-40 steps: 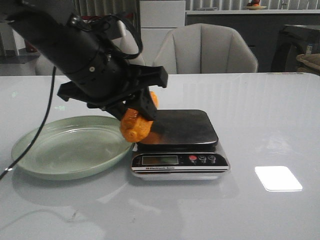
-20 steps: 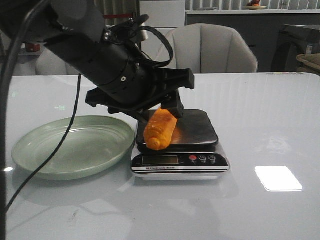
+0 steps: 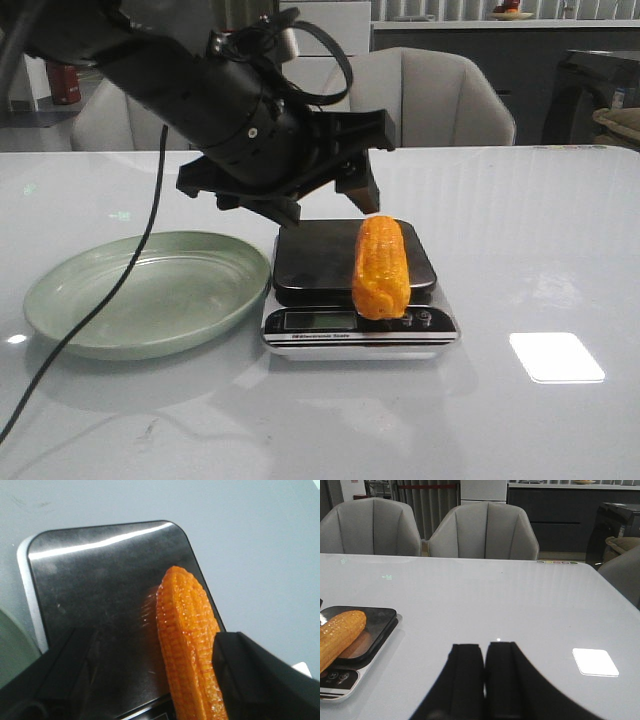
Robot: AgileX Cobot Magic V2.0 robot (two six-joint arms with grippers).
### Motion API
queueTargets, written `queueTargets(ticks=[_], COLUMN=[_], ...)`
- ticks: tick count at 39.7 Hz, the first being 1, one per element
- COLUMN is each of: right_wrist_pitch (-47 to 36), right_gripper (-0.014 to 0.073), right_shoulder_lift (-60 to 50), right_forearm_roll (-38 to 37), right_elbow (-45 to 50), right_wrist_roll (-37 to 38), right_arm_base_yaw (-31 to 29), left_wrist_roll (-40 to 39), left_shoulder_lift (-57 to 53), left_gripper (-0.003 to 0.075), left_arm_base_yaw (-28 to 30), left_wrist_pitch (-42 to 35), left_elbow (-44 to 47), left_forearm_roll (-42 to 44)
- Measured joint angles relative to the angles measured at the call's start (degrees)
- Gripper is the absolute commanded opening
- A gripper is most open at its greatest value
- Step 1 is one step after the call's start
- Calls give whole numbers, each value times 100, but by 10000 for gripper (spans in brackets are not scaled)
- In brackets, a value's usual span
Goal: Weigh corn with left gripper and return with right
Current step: 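Raise the open left gripper away from the scale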
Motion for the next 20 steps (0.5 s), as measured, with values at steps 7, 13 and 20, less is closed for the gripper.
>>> queueTargets(ticks=[7, 13, 20], right_wrist_pitch=[0, 0, 0], right_gripper=[167, 167, 167], right_shoulder_lift=[0, 0, 0], right_forearm_roll=[0, 0, 0], right_elbow=[0, 0, 0], right_wrist_roll=[0, 0, 0], right_arm_base_yaw=[0, 0, 0], left_wrist_roll=[0, 11, 19], left_shoulder_lift=[-484, -1209, -2398], left_gripper=[522, 522, 522], left_arm_base_yaw=[297, 577, 845], left_wrist_pitch=[0, -115, -138], left_elbow=[450, 1128, 2143], left_forearm_roll=[0, 153, 483])
